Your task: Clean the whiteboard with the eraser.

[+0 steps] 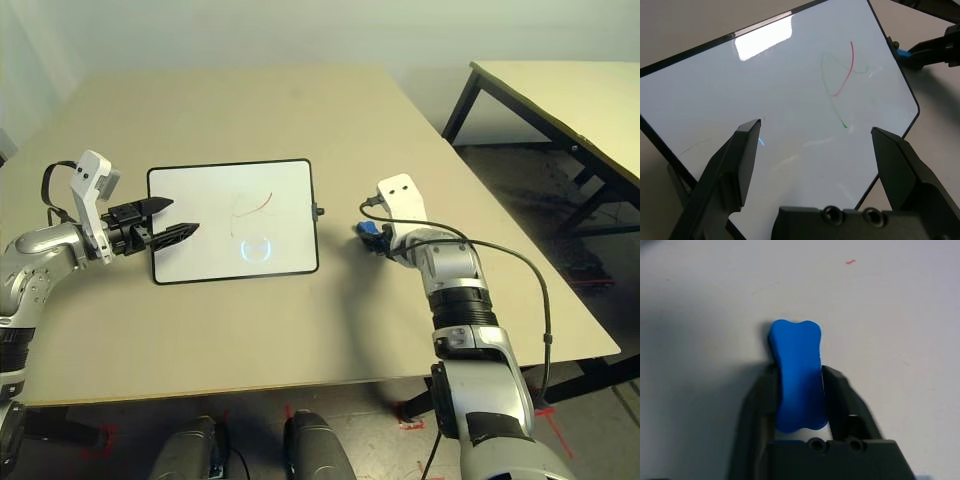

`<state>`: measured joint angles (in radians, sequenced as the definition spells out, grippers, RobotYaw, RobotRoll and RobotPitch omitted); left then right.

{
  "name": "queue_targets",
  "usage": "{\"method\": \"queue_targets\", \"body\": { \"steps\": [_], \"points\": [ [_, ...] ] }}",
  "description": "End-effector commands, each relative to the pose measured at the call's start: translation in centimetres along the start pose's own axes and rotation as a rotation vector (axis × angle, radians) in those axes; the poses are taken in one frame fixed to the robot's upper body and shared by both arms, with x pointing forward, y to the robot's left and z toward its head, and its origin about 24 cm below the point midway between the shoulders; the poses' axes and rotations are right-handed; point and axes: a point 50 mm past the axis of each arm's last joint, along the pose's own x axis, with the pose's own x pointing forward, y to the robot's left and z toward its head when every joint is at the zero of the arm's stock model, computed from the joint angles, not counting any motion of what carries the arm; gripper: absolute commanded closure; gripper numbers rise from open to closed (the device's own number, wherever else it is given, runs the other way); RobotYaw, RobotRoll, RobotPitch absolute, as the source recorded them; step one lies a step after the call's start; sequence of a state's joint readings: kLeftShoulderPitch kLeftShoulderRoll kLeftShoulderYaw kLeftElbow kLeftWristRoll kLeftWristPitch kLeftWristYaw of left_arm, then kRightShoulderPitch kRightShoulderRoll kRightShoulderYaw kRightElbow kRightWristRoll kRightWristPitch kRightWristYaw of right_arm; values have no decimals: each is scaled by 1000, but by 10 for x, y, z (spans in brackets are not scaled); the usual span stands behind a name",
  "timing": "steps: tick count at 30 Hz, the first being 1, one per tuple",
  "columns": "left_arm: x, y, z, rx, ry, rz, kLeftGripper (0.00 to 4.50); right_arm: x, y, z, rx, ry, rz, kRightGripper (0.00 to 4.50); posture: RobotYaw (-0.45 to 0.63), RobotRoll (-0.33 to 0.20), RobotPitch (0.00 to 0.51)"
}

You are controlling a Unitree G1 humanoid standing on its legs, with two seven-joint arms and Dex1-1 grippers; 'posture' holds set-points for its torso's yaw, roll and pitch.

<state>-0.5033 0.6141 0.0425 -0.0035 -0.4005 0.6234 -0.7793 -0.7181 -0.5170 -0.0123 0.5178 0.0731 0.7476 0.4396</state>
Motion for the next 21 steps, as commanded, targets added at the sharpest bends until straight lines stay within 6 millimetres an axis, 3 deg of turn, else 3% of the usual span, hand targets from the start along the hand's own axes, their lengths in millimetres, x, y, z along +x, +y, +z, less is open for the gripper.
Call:
{"method": "queue_targets", "body": {
  "steps": [1,8,12,16,21],
  "points": [
    [2,-1,0,8,9,-7,0,2,3,-11,-2,41,10,3813,-46,0,50],
    [5,-1,1,9,7,-10,0,1,1,-5,-5,17,1,4265,-51,0,45],
    [7,-1,3,12,4,-14,0,-14,1,38,-52,-159,-24,4302,-59,0,39],
    [9,-1,4,17,5,-22,0,-36,31,89,-101,-348,116,4314,-67,0,32],
    [12,0,5,30,7,-28,0,-49,76,102,-213,-374,290,4331,-76,0,25]
  ]
}}
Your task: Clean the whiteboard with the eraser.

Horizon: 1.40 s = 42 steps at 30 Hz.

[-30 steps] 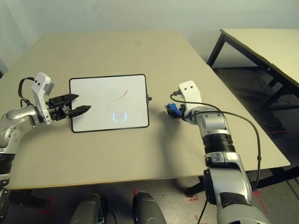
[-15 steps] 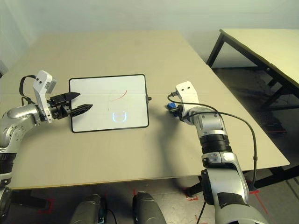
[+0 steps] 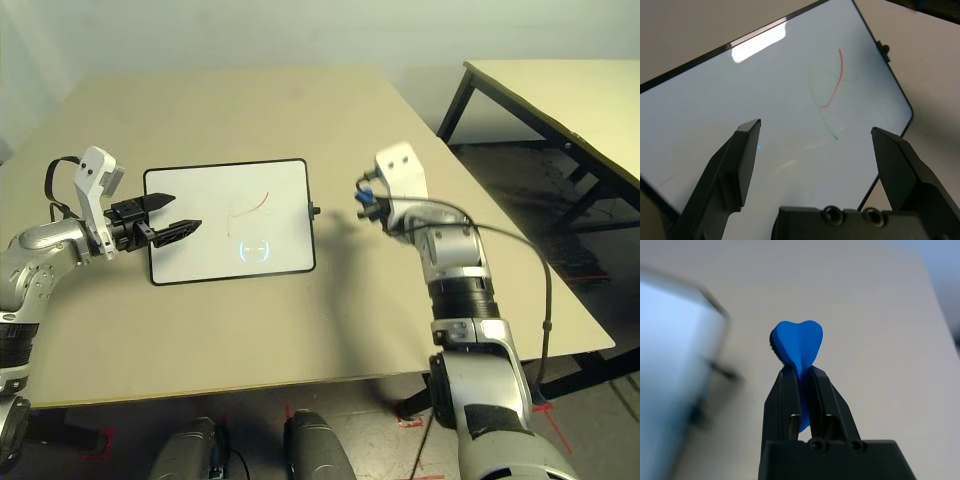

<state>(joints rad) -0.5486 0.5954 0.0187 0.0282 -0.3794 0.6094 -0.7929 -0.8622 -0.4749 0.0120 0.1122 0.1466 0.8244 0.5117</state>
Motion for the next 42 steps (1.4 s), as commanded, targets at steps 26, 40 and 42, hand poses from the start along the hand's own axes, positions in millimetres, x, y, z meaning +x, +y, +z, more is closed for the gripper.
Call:
{"method": "queue_targets", "body": {
  "steps": [26,40,42],
  "points": [
    [1,-2,0,16,15,0,0,52,66,-28,-72,133,237,4405,-31,0,39],
    [-4,-2,-1,4,20,23,0,48,91,-55,-59,224,326,4439,-11,0,50],
    [-4,-2,-1,3,20,24,0,52,83,-46,-61,201,290,4440,-12,0,50]
  ]
}}
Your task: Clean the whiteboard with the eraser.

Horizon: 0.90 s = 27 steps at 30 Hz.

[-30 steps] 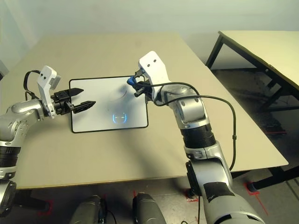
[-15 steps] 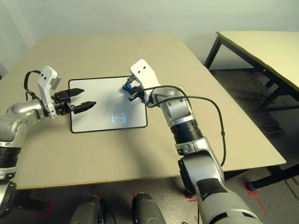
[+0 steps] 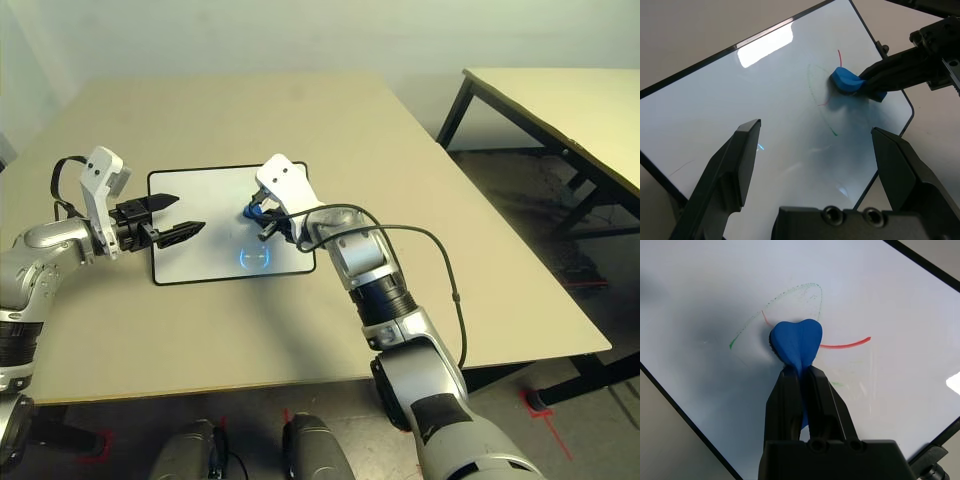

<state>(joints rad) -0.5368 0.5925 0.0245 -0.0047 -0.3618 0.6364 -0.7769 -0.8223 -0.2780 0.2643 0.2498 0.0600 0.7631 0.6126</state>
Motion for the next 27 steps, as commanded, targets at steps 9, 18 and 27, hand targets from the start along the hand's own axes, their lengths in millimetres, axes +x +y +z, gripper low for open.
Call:
{"method": "queue_targets", "body": {
  "steps": [9,18,27],
  "points": [
    [0,-2,-2,-11,2,-3,0,-2,-39,30,8,-83,-184,4455,-18,0,53],
    [-1,-3,-2,-16,-1,0,0,8,1,5,16,-11,-26,4456,-14,0,56],
    [-2,-3,-3,-20,-2,3,0,11,9,2,20,7,-6,4456,-10,0,59]
  ]
}}
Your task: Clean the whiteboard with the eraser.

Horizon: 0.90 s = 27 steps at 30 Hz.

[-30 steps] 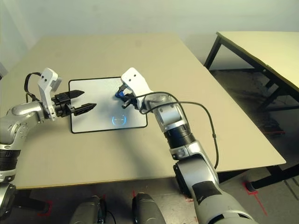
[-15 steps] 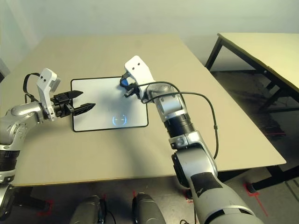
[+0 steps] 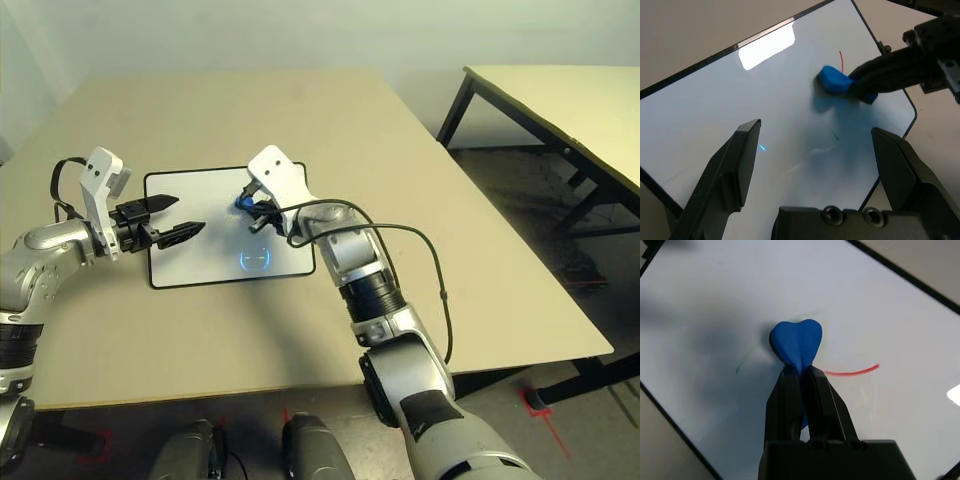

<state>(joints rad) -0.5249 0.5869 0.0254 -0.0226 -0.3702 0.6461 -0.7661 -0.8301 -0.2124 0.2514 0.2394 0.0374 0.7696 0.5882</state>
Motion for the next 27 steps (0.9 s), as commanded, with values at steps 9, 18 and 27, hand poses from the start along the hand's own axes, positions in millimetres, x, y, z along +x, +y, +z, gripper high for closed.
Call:
{"method": "queue_targets", "body": {
  "steps": [9,18,27],
  "points": [
    [-2,-2,-2,-12,0,2,0,-1,-38,8,13,-8,-153,4457,-9,0,59],
    [-2,-3,-2,-16,-1,4,0,5,-19,-7,19,27,-90,4457,-9,0,63],
    [-2,-2,-1,-16,-1,2,0,4,-1,-21,24,69,-35,4457,-11,0,64]
  ]
}}
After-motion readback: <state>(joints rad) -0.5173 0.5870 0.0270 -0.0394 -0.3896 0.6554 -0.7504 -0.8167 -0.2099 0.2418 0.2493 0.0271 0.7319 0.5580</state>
